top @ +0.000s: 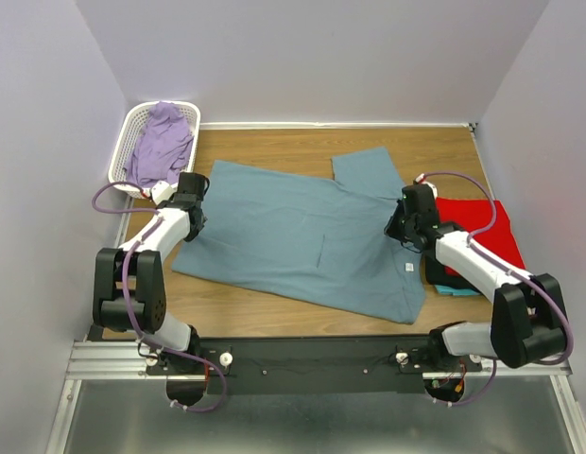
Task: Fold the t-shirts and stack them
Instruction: Fold the tshirt
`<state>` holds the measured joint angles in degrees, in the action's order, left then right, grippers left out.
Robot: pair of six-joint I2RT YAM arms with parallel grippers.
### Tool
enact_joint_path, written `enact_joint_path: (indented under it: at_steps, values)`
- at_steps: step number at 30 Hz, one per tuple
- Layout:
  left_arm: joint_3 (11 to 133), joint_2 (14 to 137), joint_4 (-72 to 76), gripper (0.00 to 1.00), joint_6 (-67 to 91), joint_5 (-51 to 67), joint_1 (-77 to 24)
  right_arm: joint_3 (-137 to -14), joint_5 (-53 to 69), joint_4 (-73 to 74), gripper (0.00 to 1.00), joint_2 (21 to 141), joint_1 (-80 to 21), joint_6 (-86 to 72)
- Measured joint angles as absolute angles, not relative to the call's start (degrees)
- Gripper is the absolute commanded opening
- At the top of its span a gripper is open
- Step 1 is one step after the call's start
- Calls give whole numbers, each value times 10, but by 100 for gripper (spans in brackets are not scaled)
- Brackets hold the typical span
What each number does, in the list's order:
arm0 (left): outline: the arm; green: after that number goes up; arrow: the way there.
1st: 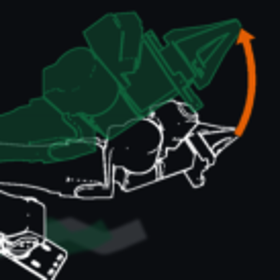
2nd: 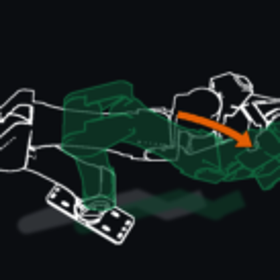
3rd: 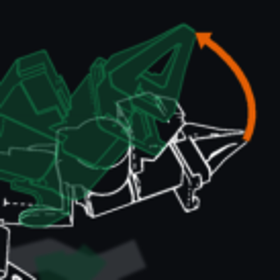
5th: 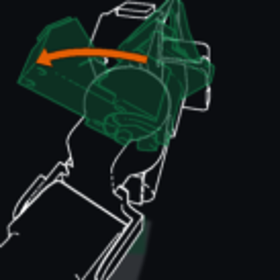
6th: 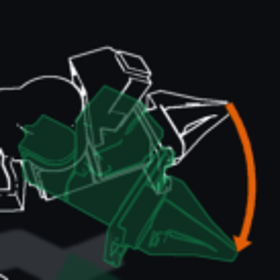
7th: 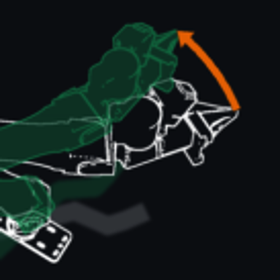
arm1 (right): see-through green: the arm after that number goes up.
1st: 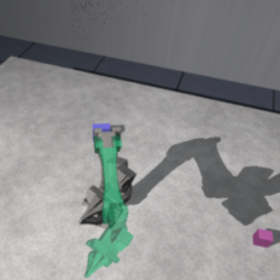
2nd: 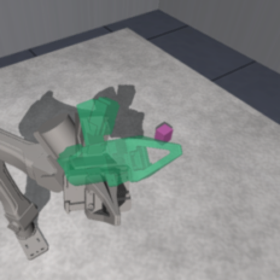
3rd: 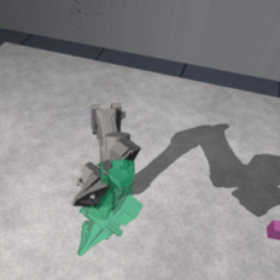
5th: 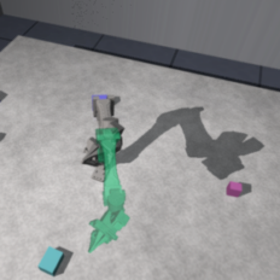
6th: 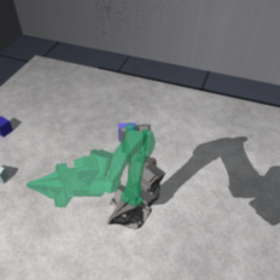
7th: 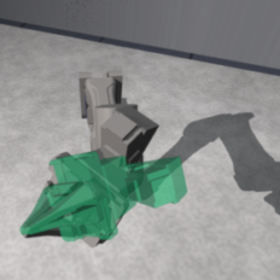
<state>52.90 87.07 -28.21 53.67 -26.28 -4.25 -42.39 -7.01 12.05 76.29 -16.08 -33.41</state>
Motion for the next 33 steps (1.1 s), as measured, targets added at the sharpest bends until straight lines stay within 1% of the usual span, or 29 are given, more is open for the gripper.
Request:
enact_joint_path:
  at_steps: [20, 33]
  values:
    - [529, 854, -290, 0, 533, -263, -42, -390, -116, 121, 0, 669, -161, -345]
    - [532, 828, -293, 0, 531, -263, -32, -374, -127, 130, 0, 651, -161, -346]
